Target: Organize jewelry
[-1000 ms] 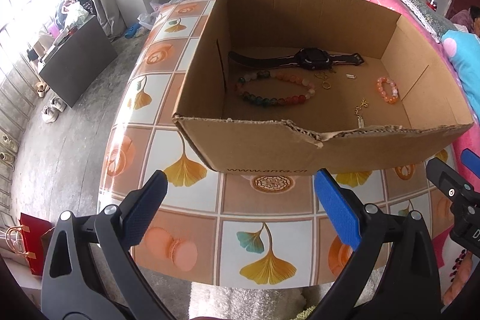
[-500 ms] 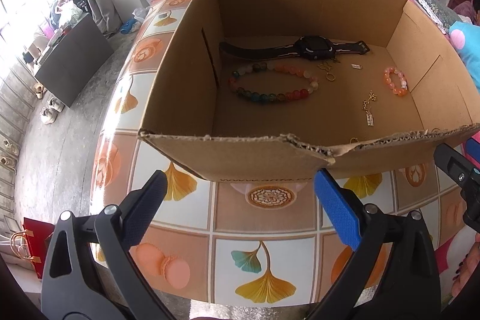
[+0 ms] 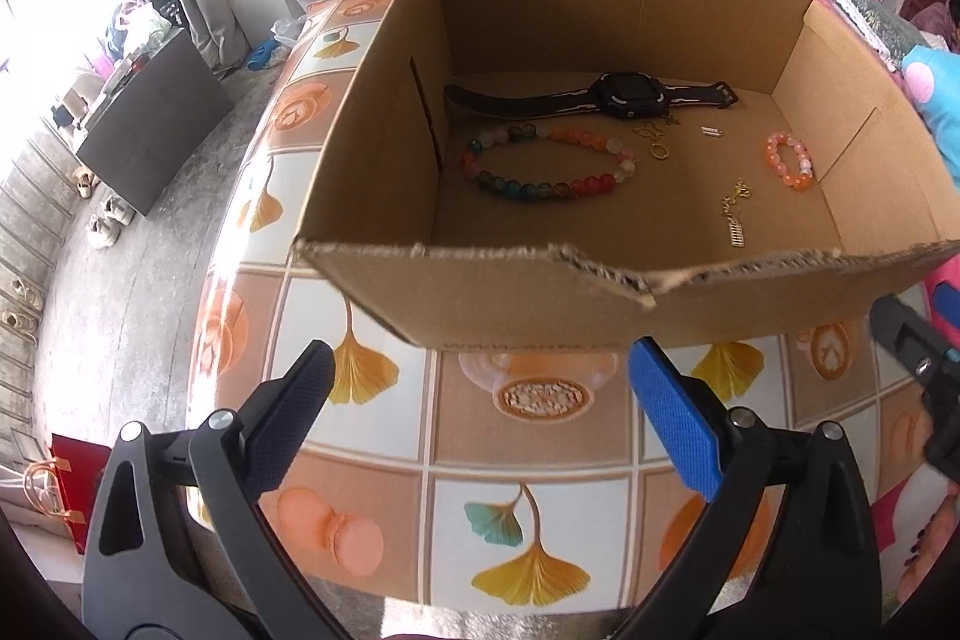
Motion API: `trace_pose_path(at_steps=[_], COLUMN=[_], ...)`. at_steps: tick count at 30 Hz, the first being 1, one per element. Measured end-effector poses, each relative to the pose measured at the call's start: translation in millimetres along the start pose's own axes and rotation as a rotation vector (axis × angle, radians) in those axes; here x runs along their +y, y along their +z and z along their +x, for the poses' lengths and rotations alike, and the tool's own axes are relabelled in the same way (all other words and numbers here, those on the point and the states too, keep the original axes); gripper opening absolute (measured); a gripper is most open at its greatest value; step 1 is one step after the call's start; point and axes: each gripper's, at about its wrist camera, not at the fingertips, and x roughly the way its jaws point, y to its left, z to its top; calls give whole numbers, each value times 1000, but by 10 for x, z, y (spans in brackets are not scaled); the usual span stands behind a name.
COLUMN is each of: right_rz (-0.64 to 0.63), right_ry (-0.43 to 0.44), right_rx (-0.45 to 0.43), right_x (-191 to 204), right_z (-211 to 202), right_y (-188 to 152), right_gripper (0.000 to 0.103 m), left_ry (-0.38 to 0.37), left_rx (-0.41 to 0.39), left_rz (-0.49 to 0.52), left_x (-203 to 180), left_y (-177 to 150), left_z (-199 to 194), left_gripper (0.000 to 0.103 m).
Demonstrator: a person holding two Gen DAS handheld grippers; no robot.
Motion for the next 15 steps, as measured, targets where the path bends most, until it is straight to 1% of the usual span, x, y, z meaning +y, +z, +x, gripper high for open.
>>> trace_pose_path(at_steps=[7,15], right_rz=[-18,-45], right_ry=[14,19], right_rx=[37,19], right_x=[55,168], right_z=[-19,-151], right_y=[-155,-186], right_gripper=[97,97], left_ry=[-29,-48], left_rx=[-3,-41], left_rz=[-28,-57], left_x=[52,141], left_y=[-109,-141], left_z=[-174,-367], left_gripper=[95,95])
